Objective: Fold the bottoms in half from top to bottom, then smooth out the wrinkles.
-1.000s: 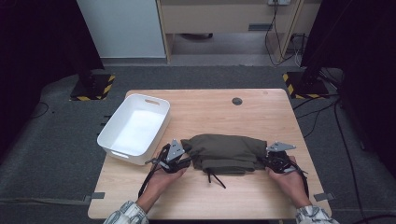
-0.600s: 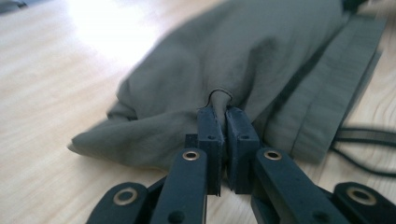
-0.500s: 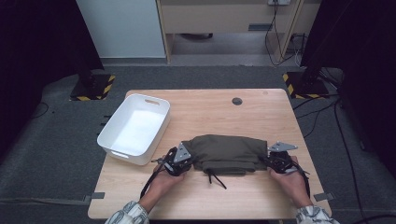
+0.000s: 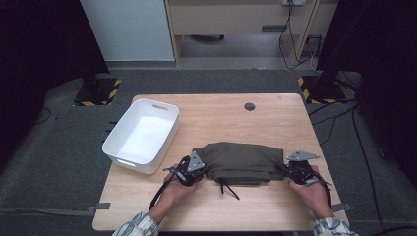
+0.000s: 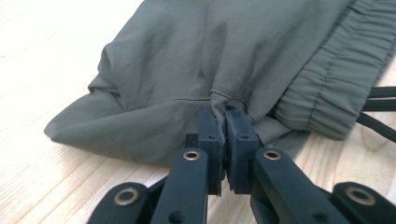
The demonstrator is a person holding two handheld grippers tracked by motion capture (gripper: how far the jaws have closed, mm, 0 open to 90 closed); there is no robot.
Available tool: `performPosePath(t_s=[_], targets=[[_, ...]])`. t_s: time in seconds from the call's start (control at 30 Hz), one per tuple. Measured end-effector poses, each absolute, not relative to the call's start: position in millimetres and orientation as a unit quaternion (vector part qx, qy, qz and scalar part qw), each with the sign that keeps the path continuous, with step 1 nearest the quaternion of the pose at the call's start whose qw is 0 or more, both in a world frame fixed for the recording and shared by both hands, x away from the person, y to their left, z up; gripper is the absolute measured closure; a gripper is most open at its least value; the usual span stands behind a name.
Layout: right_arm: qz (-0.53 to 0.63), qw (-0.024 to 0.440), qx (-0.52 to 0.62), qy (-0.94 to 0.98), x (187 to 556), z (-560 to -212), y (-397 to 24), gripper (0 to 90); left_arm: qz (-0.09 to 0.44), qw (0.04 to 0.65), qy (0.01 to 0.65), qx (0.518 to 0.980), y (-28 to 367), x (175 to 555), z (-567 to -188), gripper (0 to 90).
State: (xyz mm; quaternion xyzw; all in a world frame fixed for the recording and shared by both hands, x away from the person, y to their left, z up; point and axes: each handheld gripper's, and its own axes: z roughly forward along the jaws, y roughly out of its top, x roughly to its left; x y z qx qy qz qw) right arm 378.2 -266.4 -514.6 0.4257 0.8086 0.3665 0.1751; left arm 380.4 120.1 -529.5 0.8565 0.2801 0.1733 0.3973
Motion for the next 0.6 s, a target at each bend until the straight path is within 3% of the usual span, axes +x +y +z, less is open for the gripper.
performPosePath(t_s=[0.23, 0.6], targets=[[0.362, 0.157, 0.411, 0.822, 376.5, -518.9, -268.5, 89.1, 0.177, 0.395, 0.284, 0.856, 117.2, 380.3, -529.7, 86.0], [0.323, 0.206, 0.433, 0.816, 388.8, -521.9, -275.0, 89.1, 0.151, 0.405, 0.265, 0.862, 99.1, 366.8, -529.6, 86.2]])
